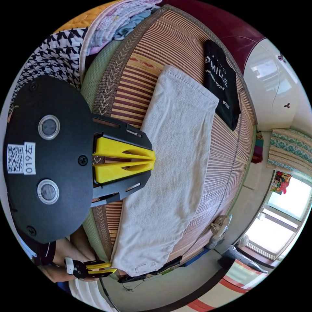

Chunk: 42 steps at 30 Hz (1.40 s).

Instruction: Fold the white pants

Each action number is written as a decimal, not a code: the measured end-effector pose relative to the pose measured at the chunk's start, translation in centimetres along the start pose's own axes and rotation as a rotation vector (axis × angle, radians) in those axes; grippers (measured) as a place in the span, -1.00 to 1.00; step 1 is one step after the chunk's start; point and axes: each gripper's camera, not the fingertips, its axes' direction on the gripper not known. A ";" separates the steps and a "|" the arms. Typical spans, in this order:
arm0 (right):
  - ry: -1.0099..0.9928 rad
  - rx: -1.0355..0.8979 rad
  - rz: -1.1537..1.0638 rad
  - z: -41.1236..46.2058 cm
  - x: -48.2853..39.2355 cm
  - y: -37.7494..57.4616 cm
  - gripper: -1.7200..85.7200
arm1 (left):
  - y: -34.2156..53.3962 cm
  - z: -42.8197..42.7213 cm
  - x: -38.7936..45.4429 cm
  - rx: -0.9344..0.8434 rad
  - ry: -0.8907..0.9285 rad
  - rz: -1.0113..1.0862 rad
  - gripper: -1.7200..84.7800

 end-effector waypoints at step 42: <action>0.009 0.114 -0.043 -0.8 -1.6 -2.0 -0.97 | -1.7 1.4 -1.1 -0.003 0.043 -0.027 -0.95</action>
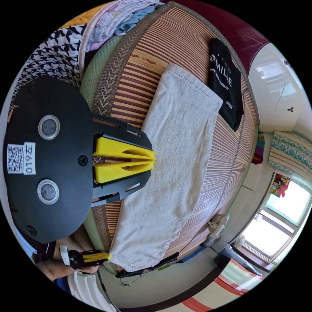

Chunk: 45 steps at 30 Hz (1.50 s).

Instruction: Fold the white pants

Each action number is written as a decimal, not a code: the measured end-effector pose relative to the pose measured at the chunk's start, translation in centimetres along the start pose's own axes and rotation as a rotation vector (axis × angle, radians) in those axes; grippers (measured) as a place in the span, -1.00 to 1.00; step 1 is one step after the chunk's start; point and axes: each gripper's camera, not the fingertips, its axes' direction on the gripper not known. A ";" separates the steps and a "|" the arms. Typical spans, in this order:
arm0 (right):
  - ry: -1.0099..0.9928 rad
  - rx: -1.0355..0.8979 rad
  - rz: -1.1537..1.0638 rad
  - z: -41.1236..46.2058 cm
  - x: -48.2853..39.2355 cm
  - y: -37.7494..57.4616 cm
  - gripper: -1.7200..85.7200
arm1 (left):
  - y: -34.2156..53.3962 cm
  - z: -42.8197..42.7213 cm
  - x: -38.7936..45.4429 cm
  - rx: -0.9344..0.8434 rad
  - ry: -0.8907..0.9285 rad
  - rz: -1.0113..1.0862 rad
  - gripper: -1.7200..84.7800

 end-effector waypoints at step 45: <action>-0.146 0.107 0.156 0.8 5.1 -7.4 -0.97 | -0.5 0.4 -1.5 0.011 0.025 -0.019 -0.94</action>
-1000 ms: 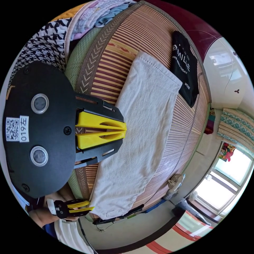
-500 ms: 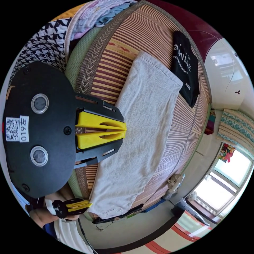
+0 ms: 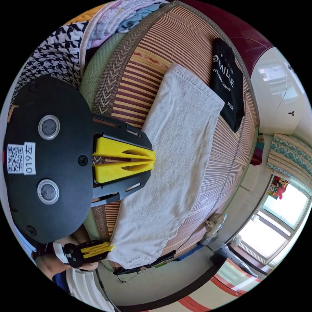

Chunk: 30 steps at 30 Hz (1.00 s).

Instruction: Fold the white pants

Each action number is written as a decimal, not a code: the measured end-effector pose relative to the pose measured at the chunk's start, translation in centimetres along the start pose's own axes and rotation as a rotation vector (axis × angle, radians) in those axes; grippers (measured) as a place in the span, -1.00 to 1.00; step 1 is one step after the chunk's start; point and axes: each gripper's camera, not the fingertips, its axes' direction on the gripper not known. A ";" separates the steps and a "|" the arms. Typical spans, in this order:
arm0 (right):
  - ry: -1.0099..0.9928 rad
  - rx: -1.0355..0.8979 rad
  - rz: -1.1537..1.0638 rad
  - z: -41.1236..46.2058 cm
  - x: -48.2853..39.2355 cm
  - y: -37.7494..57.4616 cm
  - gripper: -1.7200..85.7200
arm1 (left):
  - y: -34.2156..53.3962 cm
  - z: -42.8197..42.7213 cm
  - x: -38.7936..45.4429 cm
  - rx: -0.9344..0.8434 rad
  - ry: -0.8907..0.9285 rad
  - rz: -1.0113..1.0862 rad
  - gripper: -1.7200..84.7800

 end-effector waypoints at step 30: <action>0.149 -0.032 -0.014 -1.4 -1.6 -3.6 -0.89 | 0.1 0.4 -1.9 0.001 0.039 -0.024 -0.94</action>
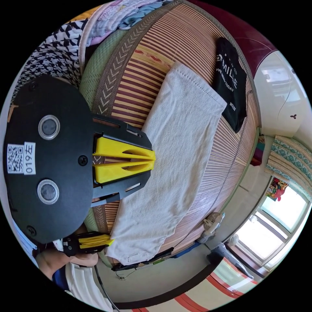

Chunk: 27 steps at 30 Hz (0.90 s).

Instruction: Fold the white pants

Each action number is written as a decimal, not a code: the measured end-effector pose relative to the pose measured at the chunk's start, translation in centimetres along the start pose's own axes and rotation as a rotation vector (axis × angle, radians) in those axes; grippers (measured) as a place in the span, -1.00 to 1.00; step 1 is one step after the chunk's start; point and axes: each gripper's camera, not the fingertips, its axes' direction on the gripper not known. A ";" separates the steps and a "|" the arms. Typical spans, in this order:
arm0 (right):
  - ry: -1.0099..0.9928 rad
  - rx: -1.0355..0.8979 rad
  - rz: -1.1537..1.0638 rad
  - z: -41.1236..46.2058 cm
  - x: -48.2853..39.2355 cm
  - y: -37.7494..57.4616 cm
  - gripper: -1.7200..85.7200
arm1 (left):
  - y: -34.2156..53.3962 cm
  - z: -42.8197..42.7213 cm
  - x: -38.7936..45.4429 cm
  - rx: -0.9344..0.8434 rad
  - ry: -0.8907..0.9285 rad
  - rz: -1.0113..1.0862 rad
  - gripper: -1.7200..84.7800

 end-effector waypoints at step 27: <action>-0.010 -0.410 -0.013 2.9 1.1 6.9 -0.91 | 1.6 0.4 1.0 0.001 0.007 -0.010 -0.94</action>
